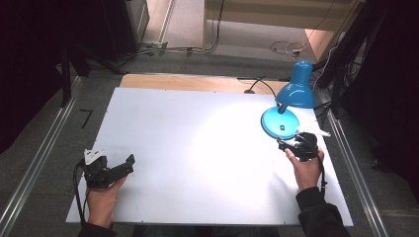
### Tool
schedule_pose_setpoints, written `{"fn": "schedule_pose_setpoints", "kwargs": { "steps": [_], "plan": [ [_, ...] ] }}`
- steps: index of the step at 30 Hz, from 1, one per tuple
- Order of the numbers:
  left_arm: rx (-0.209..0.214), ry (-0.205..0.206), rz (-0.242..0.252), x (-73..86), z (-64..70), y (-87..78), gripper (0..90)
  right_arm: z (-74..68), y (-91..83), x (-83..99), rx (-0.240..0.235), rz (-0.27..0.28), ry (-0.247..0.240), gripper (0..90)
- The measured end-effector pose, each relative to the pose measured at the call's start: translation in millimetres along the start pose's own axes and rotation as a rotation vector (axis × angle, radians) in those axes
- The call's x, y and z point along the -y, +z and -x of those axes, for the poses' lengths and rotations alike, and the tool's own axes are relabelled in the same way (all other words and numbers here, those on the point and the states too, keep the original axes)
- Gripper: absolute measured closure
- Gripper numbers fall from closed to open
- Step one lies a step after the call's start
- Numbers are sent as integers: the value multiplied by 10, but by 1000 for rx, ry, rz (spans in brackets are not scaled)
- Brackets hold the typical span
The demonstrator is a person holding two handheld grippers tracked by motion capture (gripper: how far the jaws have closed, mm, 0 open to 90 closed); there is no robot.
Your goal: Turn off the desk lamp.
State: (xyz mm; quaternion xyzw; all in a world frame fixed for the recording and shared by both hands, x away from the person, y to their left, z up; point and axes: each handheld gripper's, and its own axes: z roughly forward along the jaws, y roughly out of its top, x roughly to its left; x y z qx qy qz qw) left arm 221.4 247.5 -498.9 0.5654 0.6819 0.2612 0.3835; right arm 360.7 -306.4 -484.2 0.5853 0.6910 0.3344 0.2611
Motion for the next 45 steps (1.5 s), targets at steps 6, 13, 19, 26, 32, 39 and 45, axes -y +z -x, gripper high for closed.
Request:
{"fn": "schedule_pose_setpoints", "kwargs": {
  "steps": [6,13,19,26,32,39,45],
  "plan": [
    [4,-2,1,-1,-3,-1,62,-20,24,-51,-1,0,-4,229],
    [3,0,-1,-2,-2,2,62,-15,56,-100,-9,1,4,265],
    [2,1,-2,-4,-5,5,62,-18,96,-143,-6,9,-11,336],
    [1,2,-3,-4,-2,10,62,-10,137,-185,-4,26,-14,390],
    [4,0,-2,-4,-6,10,62,22,192,-229,3,24,-7,484],
    [4,-1,-1,-4,-7,11,62,54,240,-237,-14,28,12,633],
    [4,-3,-2,-4,-7,13,62,88,300,-247,-11,34,23,790]
  ]
}}
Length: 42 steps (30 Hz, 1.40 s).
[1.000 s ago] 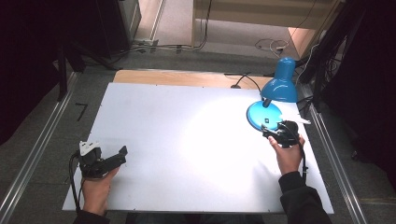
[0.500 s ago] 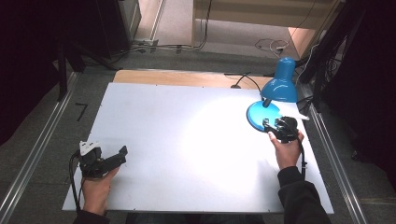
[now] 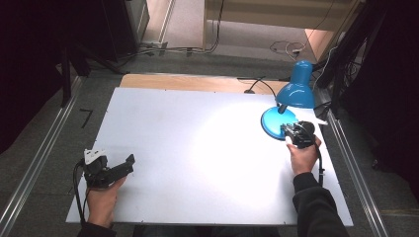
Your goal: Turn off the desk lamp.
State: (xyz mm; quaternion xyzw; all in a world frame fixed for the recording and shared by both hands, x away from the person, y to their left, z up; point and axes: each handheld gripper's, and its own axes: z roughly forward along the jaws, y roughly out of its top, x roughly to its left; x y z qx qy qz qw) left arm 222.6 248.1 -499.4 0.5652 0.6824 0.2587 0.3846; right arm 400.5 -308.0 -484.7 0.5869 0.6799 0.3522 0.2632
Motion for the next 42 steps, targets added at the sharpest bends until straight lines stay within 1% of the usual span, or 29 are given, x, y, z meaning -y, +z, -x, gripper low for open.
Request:
{"fn": "schedule_pose_setpoints", "kwargs": {
  "steps": [1,2,3,6,14,19,24,29,42],
  "plan": [
    [-1,-1,1,0,0,1,62,3,4,-5,-2,2,5,810],
    [-1,-3,0,0,-1,2,62,3,4,-5,-2,2,5,810],
    [-2,-3,0,0,-2,2,62,9,14,-14,-3,4,6,851],
    [-2,-4,0,-1,-3,1,62,11,35,-22,-3,4,1,877],
    [0,-3,-1,-1,-8,1,62,-5,80,-14,0,-4,-11,878],
    [-1,-1,-1,1,-4,4,62,-7,90,-13,-1,2,-16,880],
    [-1,-2,-2,2,-4,5,62,-13,90,-7,3,4,-16,880],
    [0,-1,-1,2,-4,4,62,-20,94,-5,13,9,-27,881],
    [3,4,-4,2,0,10,62,-12,97,-5,8,11,-27,882]
  ]
}}
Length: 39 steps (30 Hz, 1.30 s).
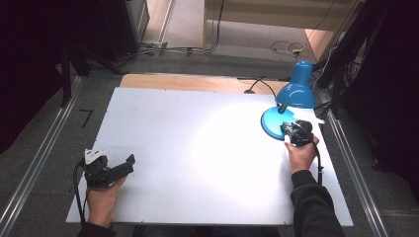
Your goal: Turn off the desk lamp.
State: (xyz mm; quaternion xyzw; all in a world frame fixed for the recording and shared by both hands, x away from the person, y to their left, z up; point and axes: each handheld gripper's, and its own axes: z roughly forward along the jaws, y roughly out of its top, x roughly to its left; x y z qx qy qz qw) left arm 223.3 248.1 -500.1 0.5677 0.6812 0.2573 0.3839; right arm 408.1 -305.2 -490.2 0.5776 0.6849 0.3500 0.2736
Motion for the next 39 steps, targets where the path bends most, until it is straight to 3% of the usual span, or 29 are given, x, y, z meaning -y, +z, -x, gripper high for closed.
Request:
{"fn": "schedule_pose_setpoints", "kwargs": {
  "steps": [12,14,21,24,25,28,31,39],
  "plan": [
    [1,2,-2,-3,2,6,62,7,18,-6,-6,7,3,882],
    [1,2,-2,-4,2,8,62,4,44,3,10,14,-9,882],
    [1,-3,-2,-6,-10,2,62,31,94,-69,7,4,9,852],
    [2,-5,-2,-6,-12,3,62,60,56,-105,-12,35,29,777],
    [3,-5,-3,-7,-12,4,62,58,30,-122,-14,38,38,677],
    [4,-5,-1,-7,-9,1,62,63,13,-127,-21,38,44,610],
    [4,-8,1,-6,-7,-2,62,67,-27,-136,-36,47,58,463],
    [4,-4,-3,-6,-9,2,62,81,-74,-148,-44,48,74,275]
  ]
}}
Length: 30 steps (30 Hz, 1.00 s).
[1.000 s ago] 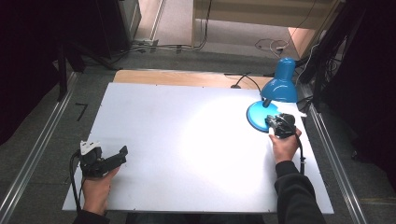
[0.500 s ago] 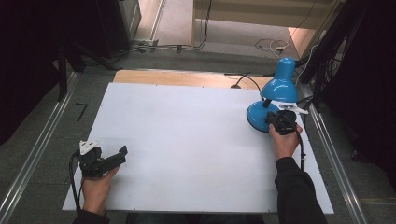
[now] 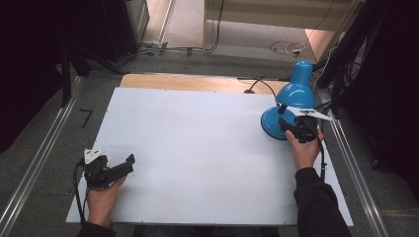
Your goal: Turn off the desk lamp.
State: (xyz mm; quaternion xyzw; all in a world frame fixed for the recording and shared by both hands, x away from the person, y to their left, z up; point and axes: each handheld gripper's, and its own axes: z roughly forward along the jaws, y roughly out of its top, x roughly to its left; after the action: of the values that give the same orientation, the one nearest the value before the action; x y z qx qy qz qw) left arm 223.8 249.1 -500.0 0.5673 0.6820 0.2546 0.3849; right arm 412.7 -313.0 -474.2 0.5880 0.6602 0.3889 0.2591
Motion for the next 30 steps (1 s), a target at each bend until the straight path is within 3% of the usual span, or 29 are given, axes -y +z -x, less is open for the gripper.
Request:
{"fn": "schedule_pose_setpoints", "kwargs": {
  "steps": [11,30],
  "plan": [
    [-1,-1,-1,2,4,3,62,-17,-48,-6,-18,-11,-22,180],
    [3,-3,-1,0,4,0,62,-70,-119,-2,-15,-31,-45,144]
  ]
}}
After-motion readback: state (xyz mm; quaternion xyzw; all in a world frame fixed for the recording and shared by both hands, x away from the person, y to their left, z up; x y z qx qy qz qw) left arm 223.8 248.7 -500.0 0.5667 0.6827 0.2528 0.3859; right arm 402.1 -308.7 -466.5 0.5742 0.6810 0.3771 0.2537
